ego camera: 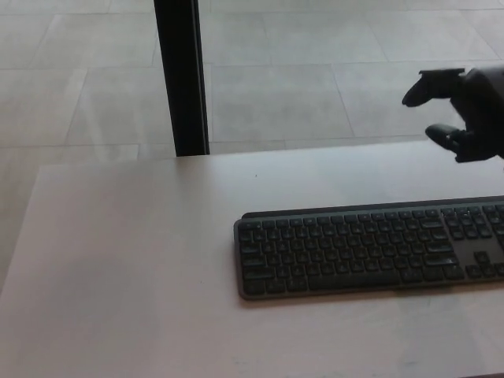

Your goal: The robot uses its right fingers to click on the space key of the black keyboard placed on the center of the white desk.

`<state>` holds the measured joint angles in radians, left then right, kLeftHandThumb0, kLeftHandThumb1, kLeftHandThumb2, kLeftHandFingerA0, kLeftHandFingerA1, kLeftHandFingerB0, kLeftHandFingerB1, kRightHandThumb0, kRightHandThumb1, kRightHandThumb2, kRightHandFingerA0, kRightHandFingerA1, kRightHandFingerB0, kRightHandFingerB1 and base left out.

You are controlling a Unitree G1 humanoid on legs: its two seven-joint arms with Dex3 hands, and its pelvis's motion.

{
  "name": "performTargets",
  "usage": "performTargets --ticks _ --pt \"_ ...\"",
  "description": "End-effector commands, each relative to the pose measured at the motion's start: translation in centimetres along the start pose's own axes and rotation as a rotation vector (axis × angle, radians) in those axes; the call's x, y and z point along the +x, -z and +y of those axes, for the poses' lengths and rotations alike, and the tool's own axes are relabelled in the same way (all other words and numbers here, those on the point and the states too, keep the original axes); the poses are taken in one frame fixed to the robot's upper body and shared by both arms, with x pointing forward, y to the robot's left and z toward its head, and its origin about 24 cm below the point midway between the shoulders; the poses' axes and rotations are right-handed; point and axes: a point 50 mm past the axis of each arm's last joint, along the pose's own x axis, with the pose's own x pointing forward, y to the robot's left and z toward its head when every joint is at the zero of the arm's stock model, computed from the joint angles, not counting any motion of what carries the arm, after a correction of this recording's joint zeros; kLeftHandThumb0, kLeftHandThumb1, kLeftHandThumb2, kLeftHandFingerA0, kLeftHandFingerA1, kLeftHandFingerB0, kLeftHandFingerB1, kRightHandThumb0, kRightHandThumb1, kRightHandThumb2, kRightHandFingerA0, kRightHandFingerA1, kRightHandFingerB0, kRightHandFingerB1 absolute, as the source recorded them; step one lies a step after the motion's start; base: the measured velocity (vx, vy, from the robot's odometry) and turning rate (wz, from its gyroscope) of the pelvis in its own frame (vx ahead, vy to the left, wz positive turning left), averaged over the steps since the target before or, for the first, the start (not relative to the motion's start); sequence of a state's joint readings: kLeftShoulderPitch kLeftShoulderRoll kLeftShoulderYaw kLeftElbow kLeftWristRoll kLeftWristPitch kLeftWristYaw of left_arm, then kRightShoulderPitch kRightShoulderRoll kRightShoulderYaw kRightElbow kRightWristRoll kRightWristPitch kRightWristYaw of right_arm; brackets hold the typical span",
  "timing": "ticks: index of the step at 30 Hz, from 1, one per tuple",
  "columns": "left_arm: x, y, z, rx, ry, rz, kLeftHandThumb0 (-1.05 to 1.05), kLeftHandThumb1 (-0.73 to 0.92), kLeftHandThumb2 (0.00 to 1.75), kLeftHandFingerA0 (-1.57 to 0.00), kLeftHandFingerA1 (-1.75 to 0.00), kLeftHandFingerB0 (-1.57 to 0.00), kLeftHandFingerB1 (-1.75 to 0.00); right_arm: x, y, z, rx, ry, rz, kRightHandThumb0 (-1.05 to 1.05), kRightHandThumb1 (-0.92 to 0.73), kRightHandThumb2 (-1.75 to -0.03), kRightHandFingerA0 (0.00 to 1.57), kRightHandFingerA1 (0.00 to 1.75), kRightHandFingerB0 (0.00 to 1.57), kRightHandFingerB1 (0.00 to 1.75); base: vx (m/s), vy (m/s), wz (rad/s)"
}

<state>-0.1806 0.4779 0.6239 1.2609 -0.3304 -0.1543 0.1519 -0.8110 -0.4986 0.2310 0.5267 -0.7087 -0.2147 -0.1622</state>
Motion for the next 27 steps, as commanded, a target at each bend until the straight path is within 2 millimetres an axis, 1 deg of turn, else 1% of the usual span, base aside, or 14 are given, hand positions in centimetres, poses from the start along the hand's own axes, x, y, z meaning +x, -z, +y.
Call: performTargets --ticks 1,4,5,8,9,12,14,15,16,21,22,23,24,27 --pt "0.2 -0.6 1.0 -0.017 -0.029 -0.03 -0.49 0.56 0.57 -0.96 -1.61 -0.77 -0.62 -2.0 5.0 -5.3 0.246 0.138 0.182 -0.2 -0.53 -0.66 0.97 1.45 0.76 0.62 0.0 0.0 0.0" --pt "0.2 -0.6 0.9 -0.025 -0.017 -0.032 -0.49 0.55 0.61 -0.89 -1.61 -0.77 -0.66 -5.4 7.7 -7.6 0.25 0.228 0.289 -0.22 -0.5 -0.65 0.91 1.36 0.77 0.64 0.0 0.0 0.0" --pt "0.2 -0.7 0.9 -0.027 -0.022 -0.03 -0.53 0.55 0.63 -0.9 -1.65 -0.76 -0.66 -6.4 8.5 -8.0 0.268 0.238 0.32 -0.15 -0.55 -0.57 0.85 1.6 0.78 0.58 0.0 0.0 0.0" --pt "0.2 -0.8 1.0 -0.018 -0.02 -0.032 -0.52 0.56 0.64 -0.91 -1.64 -0.76 -0.65 -8.8 10.3 -8.5 0.264 0.299 0.423 -0.14 -0.53 -0.56 0.89 1.66 0.76 0.56 0.0 0.0 0.0" --pt "0.2 -0.8 1.0 0.002 -0.021 -0.038 -0.52 0.56 0.63 -0.92 -1.62 -0.75 -0.64 -11.1 11.9 -8.7 0.257 0.32 0.509 -0.13 -0.56 -0.57 0.85 1.66 0.7 0.53 0.0 0.0 0.0" --pt "0.2 -0.8 1.0 -0.011 -0.015 -0.041 -0.48 0.57 0.57 -0.93 -1.62 -0.76 -0.64 -12.3 12.5 -8.8 0.275 0.342 0.551 -0.12 -0.56 -0.58 0.86 1.63 0.68 0.53 0.0 0.0 0.0" --pt "0.2 -0.8 1.1 -0.009 -0.014 -0.036 -0.49 0.56 0.62 -0.92 -1.59 -0.76 -0.67 -15.4 14.1 -8.8 0.278 0.395 0.635 -0.19 -0.53 -0.6 0.94 1.56 0.67 0.55 0.0 0.0 0.0" --pt "0.2 -0.8 1.1 -0.008 -0.016 -0.041 -0.49 0.55 0.61 -0.92 -1.57 -0.76 -0.66 -16.9 14.7 -8.8 0.288 0.433 0.669 -0.28 -0.35 -0.86 1.25 1.33 0.63 0.69 0.0 0.0 0.0" --pt "0.2 -0.8 1.1 -0.013 -0.017 -0.042 -0.49 0.55 0.61 -0.9 -1.57 -0.73 -0.65 -18.2 15.4 -8.8 0.294 0.457 0.718 -0.42 -0.47 -0.73 1.04 1.41 0.67 0.6 0.0 0.0 0.0" --pt "0.2 -0.8 1.0 -0.009 -0.017 -0.04 -0.49 0.56 0.61 -0.95 -1.56 -0.75 -0.66 -20.7 16.7 -8.7 0.335 0.531 0.822 -0.49 -0.55 -0.58 1.06 1.55 0.77 0.54 0.0 0.0 0.0" --pt "0.2 -0.8 1.0 0.008 -0.022 -0.038 -0.5 0.56 0.59 -0.92 -1.41 -0.79 -0.65 -23.9 17.5 -8.1 0.358 0.622 0.91 -0.56 -0.59 -0.58 1.06 1.64 0.77 0.6 0.0 0.0 0.0" --pt "0.2 -0.8 0.9 0.004 -0.023 -0.039 -0.51 0.56 0.61 -0.92 -1.48 -0.79 -0.65 -25.0 17.8 -7.8 0.362 0.643 0.968 -0.56 -0.59 -0.6 0.93 1.42 0.77 0.59 0.0 0.0 0.0" --pt "0.2 -0.7 0.9 -0.006 -0.021 -0.035 -0.51 0.56 0.63 -0.89 -1.63 -0.75 -0.64 -26.8 18.3 -7.2 0.357 0.68 1.022 -0.51 -0.6 -0.58 0.83 0.9 0.77 0.58 0.0 0.0 0.0" --pt "0.2 -0.6 0.9 -0.024 -0.021 -0.028 -0.51 0.56 0.63 -0.91 -1.65 -0.75 -0.64 -29.9 19.0 -6.2 0.398 0.724 1.138 -0.51 -0.62 -0.58 0.79 0.71 0.74 0.58 0.0 0.0 0.0"
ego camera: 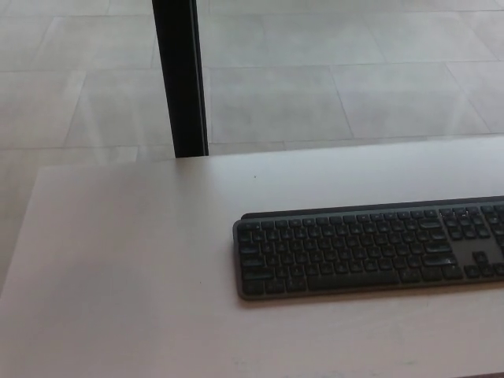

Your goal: The robot uses its right fingers to click on the space key of the black keyboard placed on the center of the white desk.

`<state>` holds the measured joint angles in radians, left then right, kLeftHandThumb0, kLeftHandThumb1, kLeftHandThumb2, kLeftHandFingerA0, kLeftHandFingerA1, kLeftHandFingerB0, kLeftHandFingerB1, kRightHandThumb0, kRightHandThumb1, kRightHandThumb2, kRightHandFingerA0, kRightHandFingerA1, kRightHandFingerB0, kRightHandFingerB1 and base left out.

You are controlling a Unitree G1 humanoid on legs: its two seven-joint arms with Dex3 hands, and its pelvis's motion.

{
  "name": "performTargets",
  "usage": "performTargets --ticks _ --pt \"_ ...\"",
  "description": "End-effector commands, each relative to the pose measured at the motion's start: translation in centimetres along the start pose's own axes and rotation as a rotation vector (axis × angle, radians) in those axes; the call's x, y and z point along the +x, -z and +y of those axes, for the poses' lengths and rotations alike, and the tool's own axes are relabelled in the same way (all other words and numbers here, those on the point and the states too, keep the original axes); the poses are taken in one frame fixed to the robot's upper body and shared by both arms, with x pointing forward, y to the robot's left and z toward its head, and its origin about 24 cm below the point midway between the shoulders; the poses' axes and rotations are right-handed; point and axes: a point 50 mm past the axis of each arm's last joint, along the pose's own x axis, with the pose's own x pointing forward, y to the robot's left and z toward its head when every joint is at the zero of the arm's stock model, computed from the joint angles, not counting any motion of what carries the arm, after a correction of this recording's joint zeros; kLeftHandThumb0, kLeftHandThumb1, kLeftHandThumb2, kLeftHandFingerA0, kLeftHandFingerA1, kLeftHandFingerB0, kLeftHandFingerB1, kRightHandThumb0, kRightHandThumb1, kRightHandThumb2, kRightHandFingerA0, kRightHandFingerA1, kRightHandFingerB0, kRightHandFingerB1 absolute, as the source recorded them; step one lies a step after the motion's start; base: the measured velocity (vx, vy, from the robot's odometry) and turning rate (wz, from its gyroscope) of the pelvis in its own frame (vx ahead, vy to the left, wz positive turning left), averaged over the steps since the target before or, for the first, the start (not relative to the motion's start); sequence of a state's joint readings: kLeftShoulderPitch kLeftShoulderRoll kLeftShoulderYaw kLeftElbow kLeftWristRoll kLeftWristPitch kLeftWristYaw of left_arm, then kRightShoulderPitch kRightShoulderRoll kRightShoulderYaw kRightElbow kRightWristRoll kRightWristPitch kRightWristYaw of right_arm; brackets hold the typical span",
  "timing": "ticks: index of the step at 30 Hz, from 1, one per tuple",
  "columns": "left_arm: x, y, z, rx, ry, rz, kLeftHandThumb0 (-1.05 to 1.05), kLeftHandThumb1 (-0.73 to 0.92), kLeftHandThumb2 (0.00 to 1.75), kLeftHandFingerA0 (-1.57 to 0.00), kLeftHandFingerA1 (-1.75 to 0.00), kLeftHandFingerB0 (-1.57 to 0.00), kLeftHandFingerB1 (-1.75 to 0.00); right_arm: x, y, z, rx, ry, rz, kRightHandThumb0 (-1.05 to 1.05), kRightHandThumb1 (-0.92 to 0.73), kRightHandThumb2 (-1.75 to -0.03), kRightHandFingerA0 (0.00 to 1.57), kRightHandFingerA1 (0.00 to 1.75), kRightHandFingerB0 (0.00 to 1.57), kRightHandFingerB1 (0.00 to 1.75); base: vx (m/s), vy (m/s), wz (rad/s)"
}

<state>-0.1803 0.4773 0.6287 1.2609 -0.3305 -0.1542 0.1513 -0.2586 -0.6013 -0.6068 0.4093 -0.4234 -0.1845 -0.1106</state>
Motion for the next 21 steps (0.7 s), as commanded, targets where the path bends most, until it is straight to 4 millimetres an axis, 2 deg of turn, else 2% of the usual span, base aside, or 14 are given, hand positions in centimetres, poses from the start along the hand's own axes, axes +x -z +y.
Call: performTargets --ticks 1,4,8,10,11,12,13,14,16,17,18,19,20,21 --pt "0.2 -0.6 0.9 -0.018 -0.021 -0.03 -0.48 0.55 0.61 -0.9 -1.55 -0.75 -0.63 -6.2 10.3 -4.4 0.244 0.337 0.456 -0.55 -0.63 -0.58 0.79 0.79 0.73 0.59 0.0 0.0 0.0" --pt "0.1 -0.6 0.9 0.007 -0.016 -0.033 -0.51 0.56 0.6 -0.95 -1.45 -0.78 -0.65 -9.9 14.2 -3.7 0.262 0.344 0.66 -0.5 -0.62 -0.58 0.98 0.97 0.71 0.57 0.0 0.0 0.0" --pt "0.1 -0.6 1.0 0.008 -0.016 -0.033 -0.51 0.56 0.6 -0.95 -1.45 -0.78 -0.65 -10.1 14.5 -3.6 0.27 0.342 0.671 -0.5 -0.62 -0.58 0.98 0.97 0.71 0.57 0.0 0.0 0.0" --pt "0.1 -0.6 0.9 0.01 -0.019 -0.034 -0.52 0.56 0.59 -0.98 -1.41 -0.79 -0.64 -11.0 15.1 -3.2 0.31 0.354 0.697 -0.49 -0.6 -0.58 0.98 0.93 0.7 0.59 0.0 0.0 0.0" --pt "0.1 -0.5 0.9 0.029 -0.038 -0.026 -0.47 0.53 0.57 -0.89 -1.31 -0.8 -0.59 -12.9 16.1 -1.6 0.314 0.334 0.804 -0.48 -0.52 -0.55 0.89 0.72 0.71 0.57 0.0 0.0 0.0" --pt "0.0 -0.3 1.0 0.073 -0.043 -0.037 -0.45 0.53 0.56 -0.91 -1.17 -0.82 -0.59 -14.2 16.6 -0.6 0.308 0.293 0.856 -0.51 -0.51 -0.55 0.87 0.85 0.68 0.57 0.0 0.0 0.0" --pt "0.0 -0.2 1.2 0.093 -0.044 -0.032 -0.47 0.53 0.57 -0.91 -1.03 -0.78 -0.56 -14.5 16.8 -0.2 0.29 0.28 0.896 -0.54 -0.47 -0.57 0.9 1.43 0.69 0.56 0.0 0.0 0.0" --pt "0.0 -0.1 1.4 0.132 -0.065 -0.025 -0.49 0.51 0.57 -0.93 -0.95 -0.79 -0.54 -14.8 16.8 0.2 0.297 0.266 0.896 -0.51 -0.48 -0.54 1.02 1.6 0.69 0.56 0.0 0.0 0.0" --pt "0.1 -0.1 1.7 0.167 -0.092 -0.011 -0.45 0.51 0.57 -0.97 -1.0 -0.78 -0.54 -15.3 16.8 1.4 0.318 0.23 0.909 -0.5 -0.44 -0.57 0.91 1.49 0.7 0.57 0.0 0.0 0.0" --pt "0.1 -0.1 1.8 0.165 -0.094 -0.01 -0.41 0.52 0.55 -0.99 -1.16 -0.8 -0.56 -15.3 16.7 1.6 0.319 0.222 0.908 -0.5 -0.46 -0.52 0.74 0.93 0.72 0.55 0.0 0.0 0.0" --pt "0.1 -0.1 2.1 0.168 -0.104 -0.013 -0.39 0.51 0.55 -0.99 -1.19 -0.78 -0.56 -15.5 16.6 2.1 0.32 0.195 0.908 -0.49 -0.46 -0.53 0.84 0.92 0.72 0.54 0.0 0.0 0.0" --pt "0.1 -0.2 2.2 0.174 -0.115 -0.017 -0.37 0.51 0.55 -1.01 -1.23 -0.79 -0.58 -15.5 16.5 2.5 0.308 0.17 0.905 -0.49 -0.47 -0.55 0.69 0.76 0.72 0.54 0.0 0.0 0.0" --pt "0.1 -0.3 2.2 0.178 -0.119 -0.017 -0.36 0.52 0.55 -1.0 -1.17 -0.77 -0.58 -15.3 16.4 2.8 0.292 0.153 0.898 -0.48 -0.47 -0.54 0.76 1.0 0.73 0.54 0.0 0.0 0.0" --pt "0.2 -0.3 2.2 0.184 -0.121 -0.013 -0.36 0.52 0.55 -1.0 -1.17 -0.77 -0.58 -15.2 16.3 3.0 0.276 0.139 0.891 -0.48 -0.47 -0.54 0.76 1.0 0.73 0.54 0.0 0.0 0.0"
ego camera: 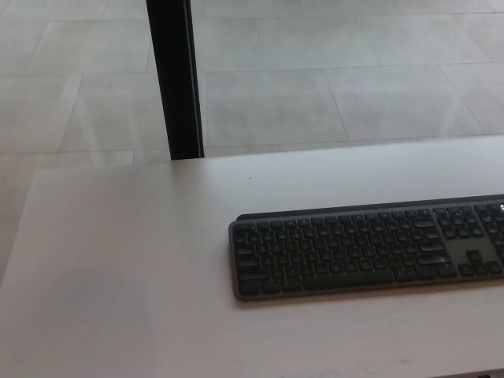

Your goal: The robot uses its right fingers to click on the space key of the black keyboard placed on the center of the white desk.

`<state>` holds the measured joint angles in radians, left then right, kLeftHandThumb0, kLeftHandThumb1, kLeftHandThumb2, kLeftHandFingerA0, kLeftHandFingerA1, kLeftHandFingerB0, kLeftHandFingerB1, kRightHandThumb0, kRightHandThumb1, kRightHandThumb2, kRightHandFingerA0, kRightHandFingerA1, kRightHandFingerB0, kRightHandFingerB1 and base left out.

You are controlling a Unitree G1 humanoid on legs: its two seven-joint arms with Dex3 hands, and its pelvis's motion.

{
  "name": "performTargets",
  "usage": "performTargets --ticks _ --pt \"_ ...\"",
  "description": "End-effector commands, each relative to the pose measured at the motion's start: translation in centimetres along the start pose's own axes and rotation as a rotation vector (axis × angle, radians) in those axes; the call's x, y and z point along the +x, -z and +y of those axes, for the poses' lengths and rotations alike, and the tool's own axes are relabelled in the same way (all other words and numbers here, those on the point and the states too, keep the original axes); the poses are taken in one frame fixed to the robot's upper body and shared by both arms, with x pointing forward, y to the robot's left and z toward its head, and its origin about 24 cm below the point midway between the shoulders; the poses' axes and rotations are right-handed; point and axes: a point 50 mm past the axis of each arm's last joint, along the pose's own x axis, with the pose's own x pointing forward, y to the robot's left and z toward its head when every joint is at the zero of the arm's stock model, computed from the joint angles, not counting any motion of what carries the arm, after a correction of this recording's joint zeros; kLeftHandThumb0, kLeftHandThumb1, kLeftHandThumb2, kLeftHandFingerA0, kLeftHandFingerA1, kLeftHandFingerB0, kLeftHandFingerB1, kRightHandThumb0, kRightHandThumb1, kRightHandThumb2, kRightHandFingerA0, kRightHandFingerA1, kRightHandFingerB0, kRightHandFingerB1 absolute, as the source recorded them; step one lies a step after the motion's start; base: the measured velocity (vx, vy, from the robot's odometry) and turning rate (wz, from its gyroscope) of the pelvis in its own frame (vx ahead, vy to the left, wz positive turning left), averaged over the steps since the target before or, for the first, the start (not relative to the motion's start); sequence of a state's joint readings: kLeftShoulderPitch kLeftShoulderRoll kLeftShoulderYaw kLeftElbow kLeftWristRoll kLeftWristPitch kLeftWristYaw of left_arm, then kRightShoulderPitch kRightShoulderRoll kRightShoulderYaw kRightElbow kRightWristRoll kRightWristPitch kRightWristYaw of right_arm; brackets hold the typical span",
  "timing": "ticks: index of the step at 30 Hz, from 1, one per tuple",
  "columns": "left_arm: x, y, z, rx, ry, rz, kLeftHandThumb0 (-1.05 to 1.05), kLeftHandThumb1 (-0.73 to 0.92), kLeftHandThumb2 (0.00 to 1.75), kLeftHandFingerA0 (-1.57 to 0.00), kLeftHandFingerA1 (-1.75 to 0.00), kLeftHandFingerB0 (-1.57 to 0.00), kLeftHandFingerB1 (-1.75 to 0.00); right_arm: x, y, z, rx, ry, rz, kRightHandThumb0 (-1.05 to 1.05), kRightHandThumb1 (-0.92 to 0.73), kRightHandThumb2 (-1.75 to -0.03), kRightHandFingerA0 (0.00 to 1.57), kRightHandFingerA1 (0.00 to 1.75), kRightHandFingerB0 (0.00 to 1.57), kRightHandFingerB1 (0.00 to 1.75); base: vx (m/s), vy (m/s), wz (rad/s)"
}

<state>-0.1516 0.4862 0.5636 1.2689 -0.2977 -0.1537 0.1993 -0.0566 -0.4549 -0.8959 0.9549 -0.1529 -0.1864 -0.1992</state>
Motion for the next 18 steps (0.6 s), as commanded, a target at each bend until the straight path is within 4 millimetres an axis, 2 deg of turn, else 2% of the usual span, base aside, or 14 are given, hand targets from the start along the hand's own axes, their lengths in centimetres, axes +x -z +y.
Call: performTargets --ticks 1,2,3,4,5,6,7,8,9,11,13,14,16,18 --pt "0.3 -0.7 1.6 0.093 -0.091 -0.012 -0.4 0.51 0.55 -0.99 -1.1 -0.81 -0.58 -0.4 0.8 0.9 0.026 -0.003 0.037 -0.47 -0.48 -0.54 0.8 0.99 0.73 0.54 0.0 0.0 0.0" --pt "0.3 -0.6 1.6 0.095 -0.092 -0.011 -0.4 0.51 0.55 -0.99 -1.1 -0.81 -0.58 -0.3 0.8 0.9 0.024 -0.006 0.036 -0.47 -0.48 -0.54 0.8 0.99 0.73 0.54 0.0 0.0 0.0" --pt "0.3 -0.6 1.3 0.091 -0.084 -0.007 -0.41 0.5 0.55 -1.02 -1.13 -0.8 -0.59 -0.3 0.6 1.7 -0.01 -0.042 0.036 -0.48 -0.47 -0.55 0.78 0.73 0.74 0.53 0.0 0.0 0.0" --pt "0.3 -0.5 1.3 0.074 -0.077 -0.006 -0.39 0.5 0.55 -1.02 -1.15 -0.8 -0.6 -0.3 0.5 2.0 -0.002 -0.049 0.04 -0.46 -0.46 -0.54 0.84 0.68 0.75 0.54 0.0 0.0 0.0" --pt "0.2 -0.4 1.2 0.072 -0.069 -0.004 -0.39 0.5 0.55 -1.03 -1.14 -0.79 -0.59 -0.4 0.6 2.4 0.034 -0.055 0.05 -0.44 -0.46 -0.54 0.87 0.69 0.75 0.56 0.0 0.0 0.0" --pt "0.1 -0.2 1.1 0.063 -0.06 -0.005 -0.39 0.5 0.56 -0.98 -1.33 -0.8 -0.61 -0.7 1.2 2.9 0.084 -0.059 0.093 -0.44 -0.48 -0.54 0.87 0.7 0.72 0.59 0.0 0.0 0.0" --pt "0.1 0.0 1.2 0.065 -0.059 -0.003 -0.39 0.5 0.56 -0.98 -1.33 -0.8 -0.61 -0.8 1.5 2.8 0.087 -0.059 0.099 -0.44 -0.48 -0.54 0.87 0.7 0.72 0.59 0.0 0.0 0.0" --pt "0.1 0.2 1.3 0.074 -0.06 -0.004 -0.39 0.51 0.56 -0.97 -1.28 -0.78 -0.6 -1.0 1.9 3.0 0.075 -0.067 0.109 -0.43 -0.5 -0.54 0.87 0.71 0.7 0.58 0.0 0.0 0.0" --pt "0.0 0.6 1.7 0.09 -0.072 0.007 -0.39 0.52 0.55 -0.92 -1.14 -0.79 -0.58 -1.6 2.7 3.3 -0.011 -0.08 0.118 -0.48 -0.49 -0.54 0.85 0.77 0.74 0.57 0.0 0.0 0.0" --pt "0.0 0.7 2.1 0.096 -0.085 0.018 -0.37 0.53 0.56 -0.94 -1.18 -0.78 -0.56 -1.9 3.3 3.6 -0.08 -0.097 0.126 -0.53 -0.48 -0.55 0.74 0.79 0.77 0.54 0.0 0.0 0.0" --pt "0.1 0.6 2.2 0.102 -0.09 0.016 -0.39 0.52 0.56 -0.91 -1.2 -0.78 -0.57 -2.2 3.7 3.6 -0.079 -0.099 0.125 -0.53 -0.47 -0.55 0.74 0.78 0.76 0.54 0.0 0.0 0.0" --pt "0.1 0.5 2.0 0.082 -0.085 0.014 -0.4 0.51 0.55 -0.85 -1.03 -0.79 -0.57 -2.2 3.8 3.6 -0.085 -0.098 0.118 -0.53 -0.5 -0.55 0.78 0.81 0.76 0.54 0.0 0.0 0.0" --pt "0.1 0.5 1.8 0.051 -0.078 0.012 -0.4 0.51 0.55 -0.85 -1.03 -0.79 -0.57 -2.4 3.9 3.7 -0.094 -0.096 0.108 -0.53 -0.5 -0.55 0.78 0.81 0.76 0.54 0.0 0.0 0.0" --pt "0.0 0.6 1.9 0.088 -0.069 -0.001 -0.39 0.51 0.56 -0.92 -1.22 -0.82 -0.56 -2.5 4.0 3.7 -0.115 -0.103 0.094 -0.54 -0.5 -0.56 0.68 0.73 0.76 0.52 0.0 0.0 0.0"
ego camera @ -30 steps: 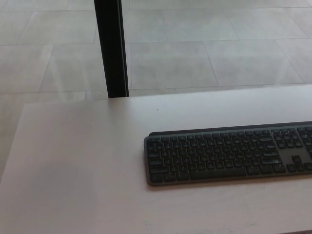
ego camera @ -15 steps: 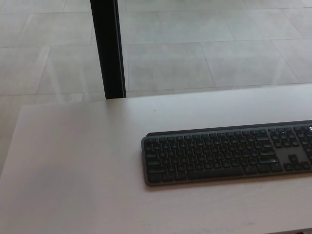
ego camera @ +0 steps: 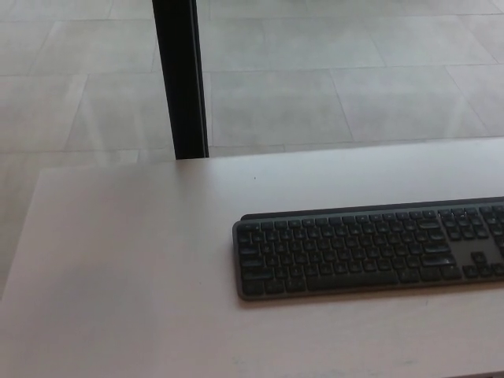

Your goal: The robot uses its right fingers to click on the space key of the black keyboard placed on the center of the white desk.

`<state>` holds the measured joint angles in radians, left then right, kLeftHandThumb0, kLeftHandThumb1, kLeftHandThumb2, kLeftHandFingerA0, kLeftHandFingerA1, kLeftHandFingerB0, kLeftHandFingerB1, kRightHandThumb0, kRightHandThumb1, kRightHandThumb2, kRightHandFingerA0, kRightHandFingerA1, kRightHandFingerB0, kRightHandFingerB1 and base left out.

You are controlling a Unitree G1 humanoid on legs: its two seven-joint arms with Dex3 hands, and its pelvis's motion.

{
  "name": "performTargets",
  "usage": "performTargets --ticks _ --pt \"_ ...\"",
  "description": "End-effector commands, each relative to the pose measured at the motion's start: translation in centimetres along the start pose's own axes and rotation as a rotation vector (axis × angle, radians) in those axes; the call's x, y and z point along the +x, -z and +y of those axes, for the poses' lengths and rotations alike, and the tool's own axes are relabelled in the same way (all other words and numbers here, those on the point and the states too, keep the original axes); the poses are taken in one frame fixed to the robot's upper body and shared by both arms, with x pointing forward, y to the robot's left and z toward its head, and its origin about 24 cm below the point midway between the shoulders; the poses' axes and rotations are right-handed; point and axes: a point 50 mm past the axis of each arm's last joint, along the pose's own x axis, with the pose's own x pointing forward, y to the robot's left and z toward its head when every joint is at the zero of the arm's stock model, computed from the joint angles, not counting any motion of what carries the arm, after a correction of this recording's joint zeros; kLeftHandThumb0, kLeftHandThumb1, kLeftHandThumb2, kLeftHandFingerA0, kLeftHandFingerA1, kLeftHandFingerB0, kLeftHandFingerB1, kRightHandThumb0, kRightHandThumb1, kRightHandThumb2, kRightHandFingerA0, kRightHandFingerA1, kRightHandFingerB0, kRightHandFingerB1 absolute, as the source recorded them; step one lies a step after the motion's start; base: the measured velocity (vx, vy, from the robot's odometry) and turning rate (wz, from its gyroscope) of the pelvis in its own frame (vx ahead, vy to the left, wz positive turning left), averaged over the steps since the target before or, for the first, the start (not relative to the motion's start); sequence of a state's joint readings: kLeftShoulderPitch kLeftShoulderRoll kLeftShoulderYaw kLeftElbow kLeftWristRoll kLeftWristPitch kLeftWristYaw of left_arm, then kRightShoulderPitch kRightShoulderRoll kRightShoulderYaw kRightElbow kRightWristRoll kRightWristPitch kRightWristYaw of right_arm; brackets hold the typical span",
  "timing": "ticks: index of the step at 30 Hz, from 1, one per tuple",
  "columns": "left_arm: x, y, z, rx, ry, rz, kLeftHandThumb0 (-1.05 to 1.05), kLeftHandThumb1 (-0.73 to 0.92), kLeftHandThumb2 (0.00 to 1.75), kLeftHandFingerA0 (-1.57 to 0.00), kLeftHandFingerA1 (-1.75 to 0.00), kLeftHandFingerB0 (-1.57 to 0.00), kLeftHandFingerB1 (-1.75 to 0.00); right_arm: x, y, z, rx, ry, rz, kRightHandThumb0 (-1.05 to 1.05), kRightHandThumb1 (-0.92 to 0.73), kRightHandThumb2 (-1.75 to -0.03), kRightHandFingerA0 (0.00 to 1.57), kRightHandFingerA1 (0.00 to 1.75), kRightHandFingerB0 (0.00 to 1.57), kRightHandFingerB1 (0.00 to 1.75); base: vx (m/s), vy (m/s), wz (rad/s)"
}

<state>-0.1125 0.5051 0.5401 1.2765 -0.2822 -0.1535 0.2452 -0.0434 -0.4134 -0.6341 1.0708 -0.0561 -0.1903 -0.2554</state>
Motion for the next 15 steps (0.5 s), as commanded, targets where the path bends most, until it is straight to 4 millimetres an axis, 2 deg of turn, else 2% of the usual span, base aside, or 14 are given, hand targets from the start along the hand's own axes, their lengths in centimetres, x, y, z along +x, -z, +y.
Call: performTargets --ticks 1,3,5,6,7,8,9,10,11,13,14,15 --pt "0.0 0.1 0.2 0.011 0.009 -0.005 -0.37 0.52 0.59 -0.95 -1.47 -0.79 -0.58 -0.4 0.5 -0.1 0.001 0.033 -0.02 -0.53 -0.51 -0.56 0.63 0.7 0.75 0.52 0.0 0.0 0.0" --pt "0.0 0.2 0.2 -0.005 0.025 -0.001 -0.37 0.52 0.59 -0.95 -1.47 -0.79 -0.58 -0.4 0.6 -0.1 0.008 0.03 -0.028 -0.53 -0.51 -0.56 0.63 0.7 0.75 0.52 0.0 0.0 0.0" --pt "-0.1 0.4 0.2 0.067 0.03 -0.017 -0.41 0.52 0.56 -0.91 -1.14 -0.79 -0.54 -0.5 0.5 0.0 -0.005 0.039 -0.042 -0.53 -0.5 -0.56 0.65 0.81 0.75 0.52 0.0 0.0 0.0" --pt "-0.1 0.4 0.2 0.032 0.046 -0.012 -0.39 0.53 0.56 -0.86 -1.25 -0.73 -0.57 -0.6 0.5 0.0 -0.005 0.04 -0.049 -0.53 -0.52 -0.56 0.64 0.72 0.74 0.52 0.0 0.0 0.0" --pt "-0.1 0.4 0.2 0.015 0.054 -0.01 -0.39 0.53 0.56 -0.86 -1.25 -0.73 -0.57 -0.6 0.5 0.0 -0.005 0.041 -0.053 -0.53 -0.52 -0.56 0.64 0.72 0.74 0.52 0.0 0.0 0.0" --pt "-0.1 0.3 0.1 0.027 0.045 -0.013 -0.42 0.51 0.57 -0.91 -1.31 -0.62 -0.53 -0.6 0.4 0.0 0.027 0.044 -0.05 -0.54 -0.52 -0.56 0.63 0.7 0.74 0.53 0.0 0.0 0.0" --pt "-0.1 0.3 0.0 0.019 0.053 -0.011 -0.43 0.4 0.83 -0.9 -1.11 -0.48 -0.61 -0.6 0.6 -0.2 0.028 0.048 -0.047 -0.55 -0.52 -0.56 0.63 0.68 0.73 0.52 0.0 0.0 0.0" --pt "-0.1 0.4 0.1 0.018 0.055 -0.009 -0.45 0.4 0.83 -0.91 -1.12 -0.48 -0.6 -0.7 0.7 -0.2 0.044 0.054 -0.047 -0.53 -0.51 -0.56 0.64 0.68 0.73 0.53 0.0 0.0 0.0" --pt "-0.2 0.6 0.2 0.015 0.061 -0.01 -0.4 0.51 0.56 -0.9 -1.32 -0.6 -0.52 -0.7 0.8 -0.3 0.039 0.056 -0.046 -0.53 -0.52 -0.57 0.7 0.69 0.7 0.51 0.0 0.0 0.0" --pt "-0.2 1.0 0.4 0.013 0.069 -0.009 -0.4 0.51 0.56 -0.9 -1.32 -0.6 -0.52 -0.8 1.0 -0.6 0.019 0.056 -0.046 -0.53 -0.52 -0.57 0.7 0.69 0.7 0.51 0.0 0.0 0.0" --pt "-0.3 1.3 0.6 0.008 0.067 -0.009 -0.4 0.51 0.56 -0.93 -1.32 -0.65 -0.54 -0.8 1.1 -0.7 0.01 0.057 -0.05 -0.53 -0.52 -0.57 0.69 0.66 0.71 0.5 0.0 0.0 0.0" --pt "-0.3 1.5 0.6 0.008 0.061 -0.003 -0.42 0.5 0.55 -0.93 -1.26 -0.77 -0.57 -0.9 1.1 -0.7 0.02 0.044 -0.054 -0.52 -0.52 -0.56 0.74 0.71 0.72 0.5 0.0 0.0 0.0"
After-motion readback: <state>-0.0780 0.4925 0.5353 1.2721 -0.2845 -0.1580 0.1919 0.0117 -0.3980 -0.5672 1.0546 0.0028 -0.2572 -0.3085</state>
